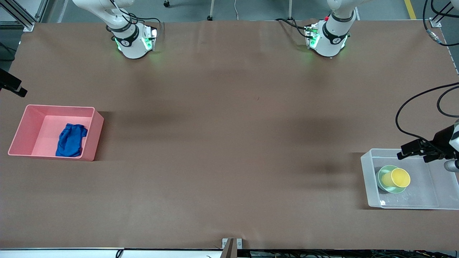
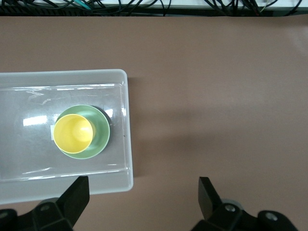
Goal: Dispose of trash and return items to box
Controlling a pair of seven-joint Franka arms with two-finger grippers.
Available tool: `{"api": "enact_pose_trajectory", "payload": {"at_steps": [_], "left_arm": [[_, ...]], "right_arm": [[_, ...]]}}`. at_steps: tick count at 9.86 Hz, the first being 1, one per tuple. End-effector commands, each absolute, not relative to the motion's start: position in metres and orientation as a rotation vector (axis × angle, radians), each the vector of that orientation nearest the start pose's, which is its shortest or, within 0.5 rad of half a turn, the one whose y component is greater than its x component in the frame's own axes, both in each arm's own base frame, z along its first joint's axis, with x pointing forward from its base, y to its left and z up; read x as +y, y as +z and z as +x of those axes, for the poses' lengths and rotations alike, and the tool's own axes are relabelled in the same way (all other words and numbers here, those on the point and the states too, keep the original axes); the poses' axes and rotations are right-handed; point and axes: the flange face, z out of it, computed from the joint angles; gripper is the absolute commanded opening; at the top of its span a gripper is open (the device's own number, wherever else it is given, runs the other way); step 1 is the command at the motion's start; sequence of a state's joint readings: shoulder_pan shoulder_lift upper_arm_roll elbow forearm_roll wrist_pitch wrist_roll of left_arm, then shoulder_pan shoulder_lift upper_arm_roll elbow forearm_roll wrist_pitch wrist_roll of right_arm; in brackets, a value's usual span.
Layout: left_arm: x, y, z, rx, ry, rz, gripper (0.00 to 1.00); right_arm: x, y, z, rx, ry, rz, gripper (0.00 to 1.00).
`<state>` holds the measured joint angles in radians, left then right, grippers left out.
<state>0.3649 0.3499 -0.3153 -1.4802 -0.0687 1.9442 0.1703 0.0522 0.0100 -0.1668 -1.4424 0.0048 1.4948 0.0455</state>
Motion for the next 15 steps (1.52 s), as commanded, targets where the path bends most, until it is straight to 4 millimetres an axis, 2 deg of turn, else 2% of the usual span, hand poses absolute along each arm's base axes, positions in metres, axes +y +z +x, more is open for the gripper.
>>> {"api": "enact_pose_trajectory", "payload": {"at_steps": [1,3,8,9,10,13,14,15], "left_arm": [[0.041,0.498,0.659,0.093,-0.172,-3.275,1.00],[0.028,0.502,0.657,0.069,-0.142,-3.283,1.00],[0.026,0.503,0.658,0.095,-0.144,-3.240,1.00],[0.028,0.512,0.658,0.097,-0.168,-3.236,1.00],[0.025,0.531,0.651,0.099,-0.185,-3.224,1.00],[0.011,0.578,0.614,0.081,-0.088,-3.198,1.00],[-0.004,0.596,0.600,0.113,-0.094,-3.181,1.00],[-0.010,0.602,0.593,0.121,-0.075,-3.166,1.00]], "right_arm": [[-0.061,0.677,0.542,0.235,-0.082,-3.137,1.00],[-0.061,0.677,0.542,0.232,-0.082,-3.138,1.00],[-0.061,0.677,0.542,0.232,-0.082,-3.138,1.00],[-0.062,0.677,0.542,0.235,-0.082,-3.138,1.00],[-0.063,0.677,0.542,0.237,-0.082,-3.137,1.00],[-0.063,0.677,0.541,0.218,-0.084,-3.139,1.00],[-0.063,0.677,0.542,0.218,-0.082,-3.139,1.00],[-0.063,0.677,0.542,0.218,-0.082,-3.139,1.00]]}}
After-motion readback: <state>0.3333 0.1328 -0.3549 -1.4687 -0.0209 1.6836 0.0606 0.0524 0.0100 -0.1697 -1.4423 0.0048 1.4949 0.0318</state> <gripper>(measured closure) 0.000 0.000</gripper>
